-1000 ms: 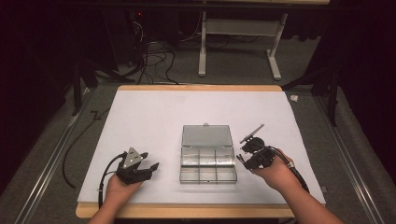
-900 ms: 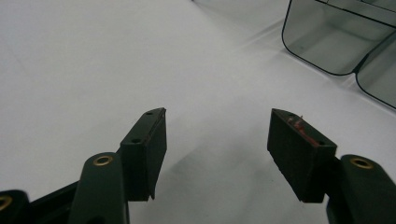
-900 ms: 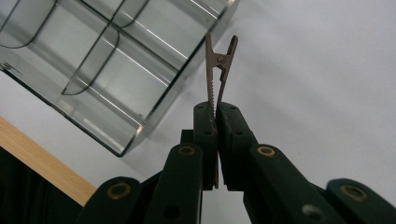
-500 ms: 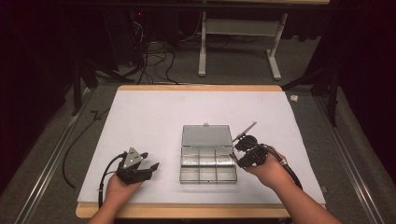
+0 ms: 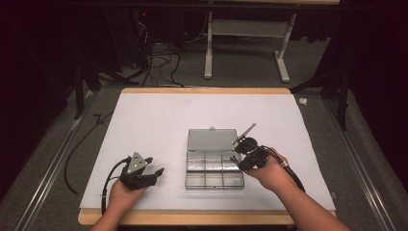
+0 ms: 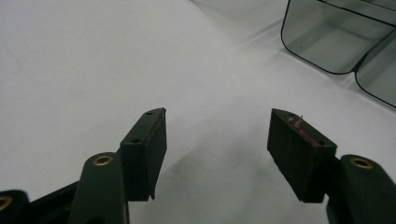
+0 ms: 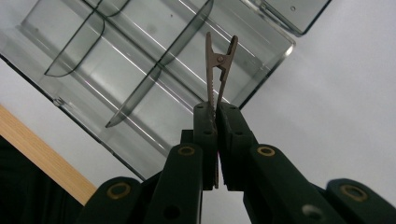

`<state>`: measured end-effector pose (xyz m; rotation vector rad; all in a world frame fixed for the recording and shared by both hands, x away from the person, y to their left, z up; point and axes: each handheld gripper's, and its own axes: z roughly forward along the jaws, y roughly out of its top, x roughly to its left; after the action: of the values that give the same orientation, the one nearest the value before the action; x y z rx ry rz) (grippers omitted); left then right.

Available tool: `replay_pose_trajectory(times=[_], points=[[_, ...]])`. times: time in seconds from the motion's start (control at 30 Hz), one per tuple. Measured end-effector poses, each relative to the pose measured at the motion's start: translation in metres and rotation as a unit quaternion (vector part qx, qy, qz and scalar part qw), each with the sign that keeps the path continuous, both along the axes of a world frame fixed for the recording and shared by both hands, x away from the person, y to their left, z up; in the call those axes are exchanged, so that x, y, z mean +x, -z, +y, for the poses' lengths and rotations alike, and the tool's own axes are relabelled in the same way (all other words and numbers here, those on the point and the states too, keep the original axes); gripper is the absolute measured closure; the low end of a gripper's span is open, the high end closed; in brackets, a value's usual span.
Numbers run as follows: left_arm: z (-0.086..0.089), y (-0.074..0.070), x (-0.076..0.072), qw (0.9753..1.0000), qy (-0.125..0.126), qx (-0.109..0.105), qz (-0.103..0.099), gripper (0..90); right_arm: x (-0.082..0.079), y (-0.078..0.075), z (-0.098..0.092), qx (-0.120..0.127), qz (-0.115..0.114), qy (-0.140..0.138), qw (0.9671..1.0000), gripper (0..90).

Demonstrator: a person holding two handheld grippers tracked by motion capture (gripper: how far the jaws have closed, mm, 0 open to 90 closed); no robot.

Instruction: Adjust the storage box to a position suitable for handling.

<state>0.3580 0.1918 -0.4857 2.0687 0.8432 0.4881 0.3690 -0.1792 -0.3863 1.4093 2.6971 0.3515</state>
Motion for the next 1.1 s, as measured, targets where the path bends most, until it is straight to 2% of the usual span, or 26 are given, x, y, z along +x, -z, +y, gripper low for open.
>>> replay_pose_trajectory(times=[0.1,0.43,0.9,1.1], points=[[0.0,0.0,0.0,1.0,0.0,0.0,0.0,37.9,0.003,0.001,0.002,-0.001,-0.003,-0.01,0.9999,87.4],[0.0,0.0,0.0,1.0,0.003,0.003,0.002,37.9,0.009,0.007,0.013,-0.005,0.002,-0.017,0.9998,87.4],[0.0,0.0,0.0,1.0,0.004,0.005,0.002,37.9,0.017,0.018,0.022,-0.007,0.003,-0.017,0.9998,87.4],[-0.001,0.0,0.0,1.0,0.004,0.005,0.002,37.9,0.021,0.025,0.021,-0.016,0.005,-0.018,0.9997,87.3]])
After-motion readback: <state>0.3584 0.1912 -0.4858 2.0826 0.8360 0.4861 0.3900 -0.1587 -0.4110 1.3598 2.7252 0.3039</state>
